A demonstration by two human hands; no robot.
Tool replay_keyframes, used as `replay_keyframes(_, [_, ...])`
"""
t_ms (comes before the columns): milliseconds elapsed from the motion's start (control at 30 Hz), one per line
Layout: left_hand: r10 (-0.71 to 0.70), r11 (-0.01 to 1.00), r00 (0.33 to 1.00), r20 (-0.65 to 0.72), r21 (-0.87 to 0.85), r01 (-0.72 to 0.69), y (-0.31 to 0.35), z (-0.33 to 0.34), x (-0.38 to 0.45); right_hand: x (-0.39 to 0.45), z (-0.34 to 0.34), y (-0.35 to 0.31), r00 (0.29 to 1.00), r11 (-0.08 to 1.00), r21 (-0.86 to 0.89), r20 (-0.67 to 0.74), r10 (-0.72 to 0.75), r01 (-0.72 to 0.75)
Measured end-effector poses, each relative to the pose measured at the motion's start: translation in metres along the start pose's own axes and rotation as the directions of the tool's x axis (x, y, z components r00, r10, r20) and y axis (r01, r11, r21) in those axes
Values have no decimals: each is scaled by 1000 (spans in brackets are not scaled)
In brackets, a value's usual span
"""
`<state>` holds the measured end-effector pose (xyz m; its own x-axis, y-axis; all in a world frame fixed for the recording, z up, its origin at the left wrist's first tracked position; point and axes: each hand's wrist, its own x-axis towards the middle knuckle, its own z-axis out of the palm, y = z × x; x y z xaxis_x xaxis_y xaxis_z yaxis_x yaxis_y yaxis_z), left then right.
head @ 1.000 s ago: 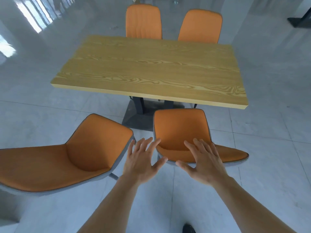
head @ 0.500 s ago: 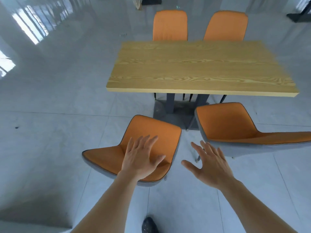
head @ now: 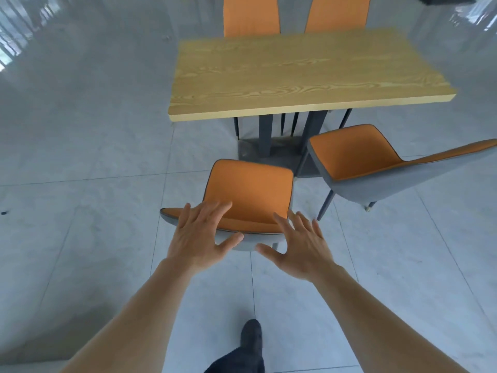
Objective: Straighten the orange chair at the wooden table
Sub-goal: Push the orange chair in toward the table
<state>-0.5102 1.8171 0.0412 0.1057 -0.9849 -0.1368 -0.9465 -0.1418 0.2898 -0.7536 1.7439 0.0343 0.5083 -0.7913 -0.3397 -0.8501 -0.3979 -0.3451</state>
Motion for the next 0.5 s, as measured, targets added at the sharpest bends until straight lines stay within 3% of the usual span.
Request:
replay_keyframes(200, [27,1000,1000,13,-17,-27,-48,5,-6,9,32,-38,999,999,-12,-1,42,-42])
replay_keyframes(500, [137,990,989,52,-48,-134,-113,13,36,47,54,-59,977,991,2,-166,132,-134])
